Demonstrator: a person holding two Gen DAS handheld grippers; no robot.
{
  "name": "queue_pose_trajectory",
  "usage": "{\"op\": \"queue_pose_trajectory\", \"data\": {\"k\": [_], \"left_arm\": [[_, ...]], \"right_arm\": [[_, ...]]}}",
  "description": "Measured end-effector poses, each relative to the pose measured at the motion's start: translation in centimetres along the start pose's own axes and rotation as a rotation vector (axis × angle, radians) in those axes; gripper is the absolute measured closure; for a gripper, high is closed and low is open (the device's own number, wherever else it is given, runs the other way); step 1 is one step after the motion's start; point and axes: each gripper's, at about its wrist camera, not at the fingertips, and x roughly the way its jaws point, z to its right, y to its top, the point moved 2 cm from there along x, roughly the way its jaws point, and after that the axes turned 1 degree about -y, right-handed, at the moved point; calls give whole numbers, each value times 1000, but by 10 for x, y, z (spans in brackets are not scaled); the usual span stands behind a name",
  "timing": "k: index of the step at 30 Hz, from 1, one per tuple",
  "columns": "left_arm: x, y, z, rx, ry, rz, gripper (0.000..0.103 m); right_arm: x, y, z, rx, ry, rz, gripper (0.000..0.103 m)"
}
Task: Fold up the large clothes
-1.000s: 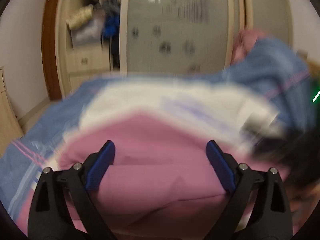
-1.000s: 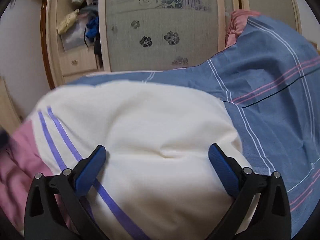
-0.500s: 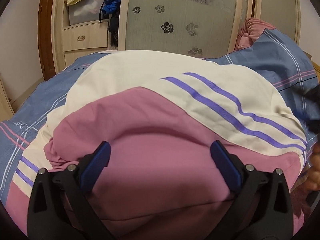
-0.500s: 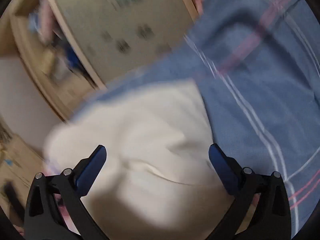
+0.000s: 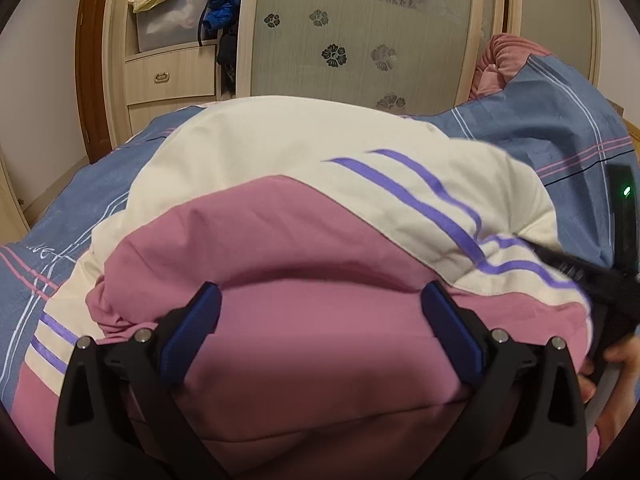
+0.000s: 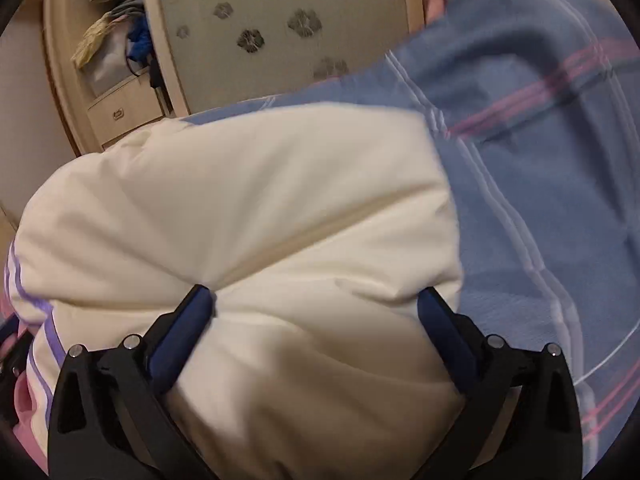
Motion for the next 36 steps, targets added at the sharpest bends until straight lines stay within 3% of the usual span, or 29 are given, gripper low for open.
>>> {"op": "queue_pose_trajectory", "data": {"k": [8, 10, 13, 14, 16, 20, 22, 24, 28, 31, 34, 36], "left_arm": [[10, 0, -3, -25, -31, -23, 2], [10, 1, -2, -16, -30, -70, 2], [-14, 8, -6, 76, -126, -191, 2], [-31, 10, -8, 91, -130, -189, 2], [-79, 12, -22, 111, -101, -114, 2], [-187, -17, -50, 164, -81, 41, 2], [-228, -44, -57, 255, -51, 57, 2], [-253, -68, -61, 353, -16, 53, 2], [-285, -134, -55, 765, 42, -4, 2], [-299, -179, -53, 1027, 53, -65, 2], [-308, -203, -59, 1130, -14, -147, 2], [-311, -218, -64, 1189, -17, -185, 2]], "right_arm": [[3, -5, 5, 24, -5, -11, 1], [-23, -13, 11, 51, -64, -57, 1], [-95, -32, 12, 12, -121, -3, 1], [-132, -45, 6, -55, -118, 36, 1], [-189, -76, -10, -243, -109, 85, 1], [-259, -145, -38, -659, -241, 166, 1], [-283, -176, -47, -820, -239, 177, 1], [-309, -208, -52, -937, -170, 158, 1], [-328, -260, -53, -1091, -73, 56, 1], [-333, -293, -56, -1198, -60, 6, 1], [-328, -313, -57, -1261, -90, -29, 1], [-324, -321, -56, -1292, -136, -23, 1]]}}
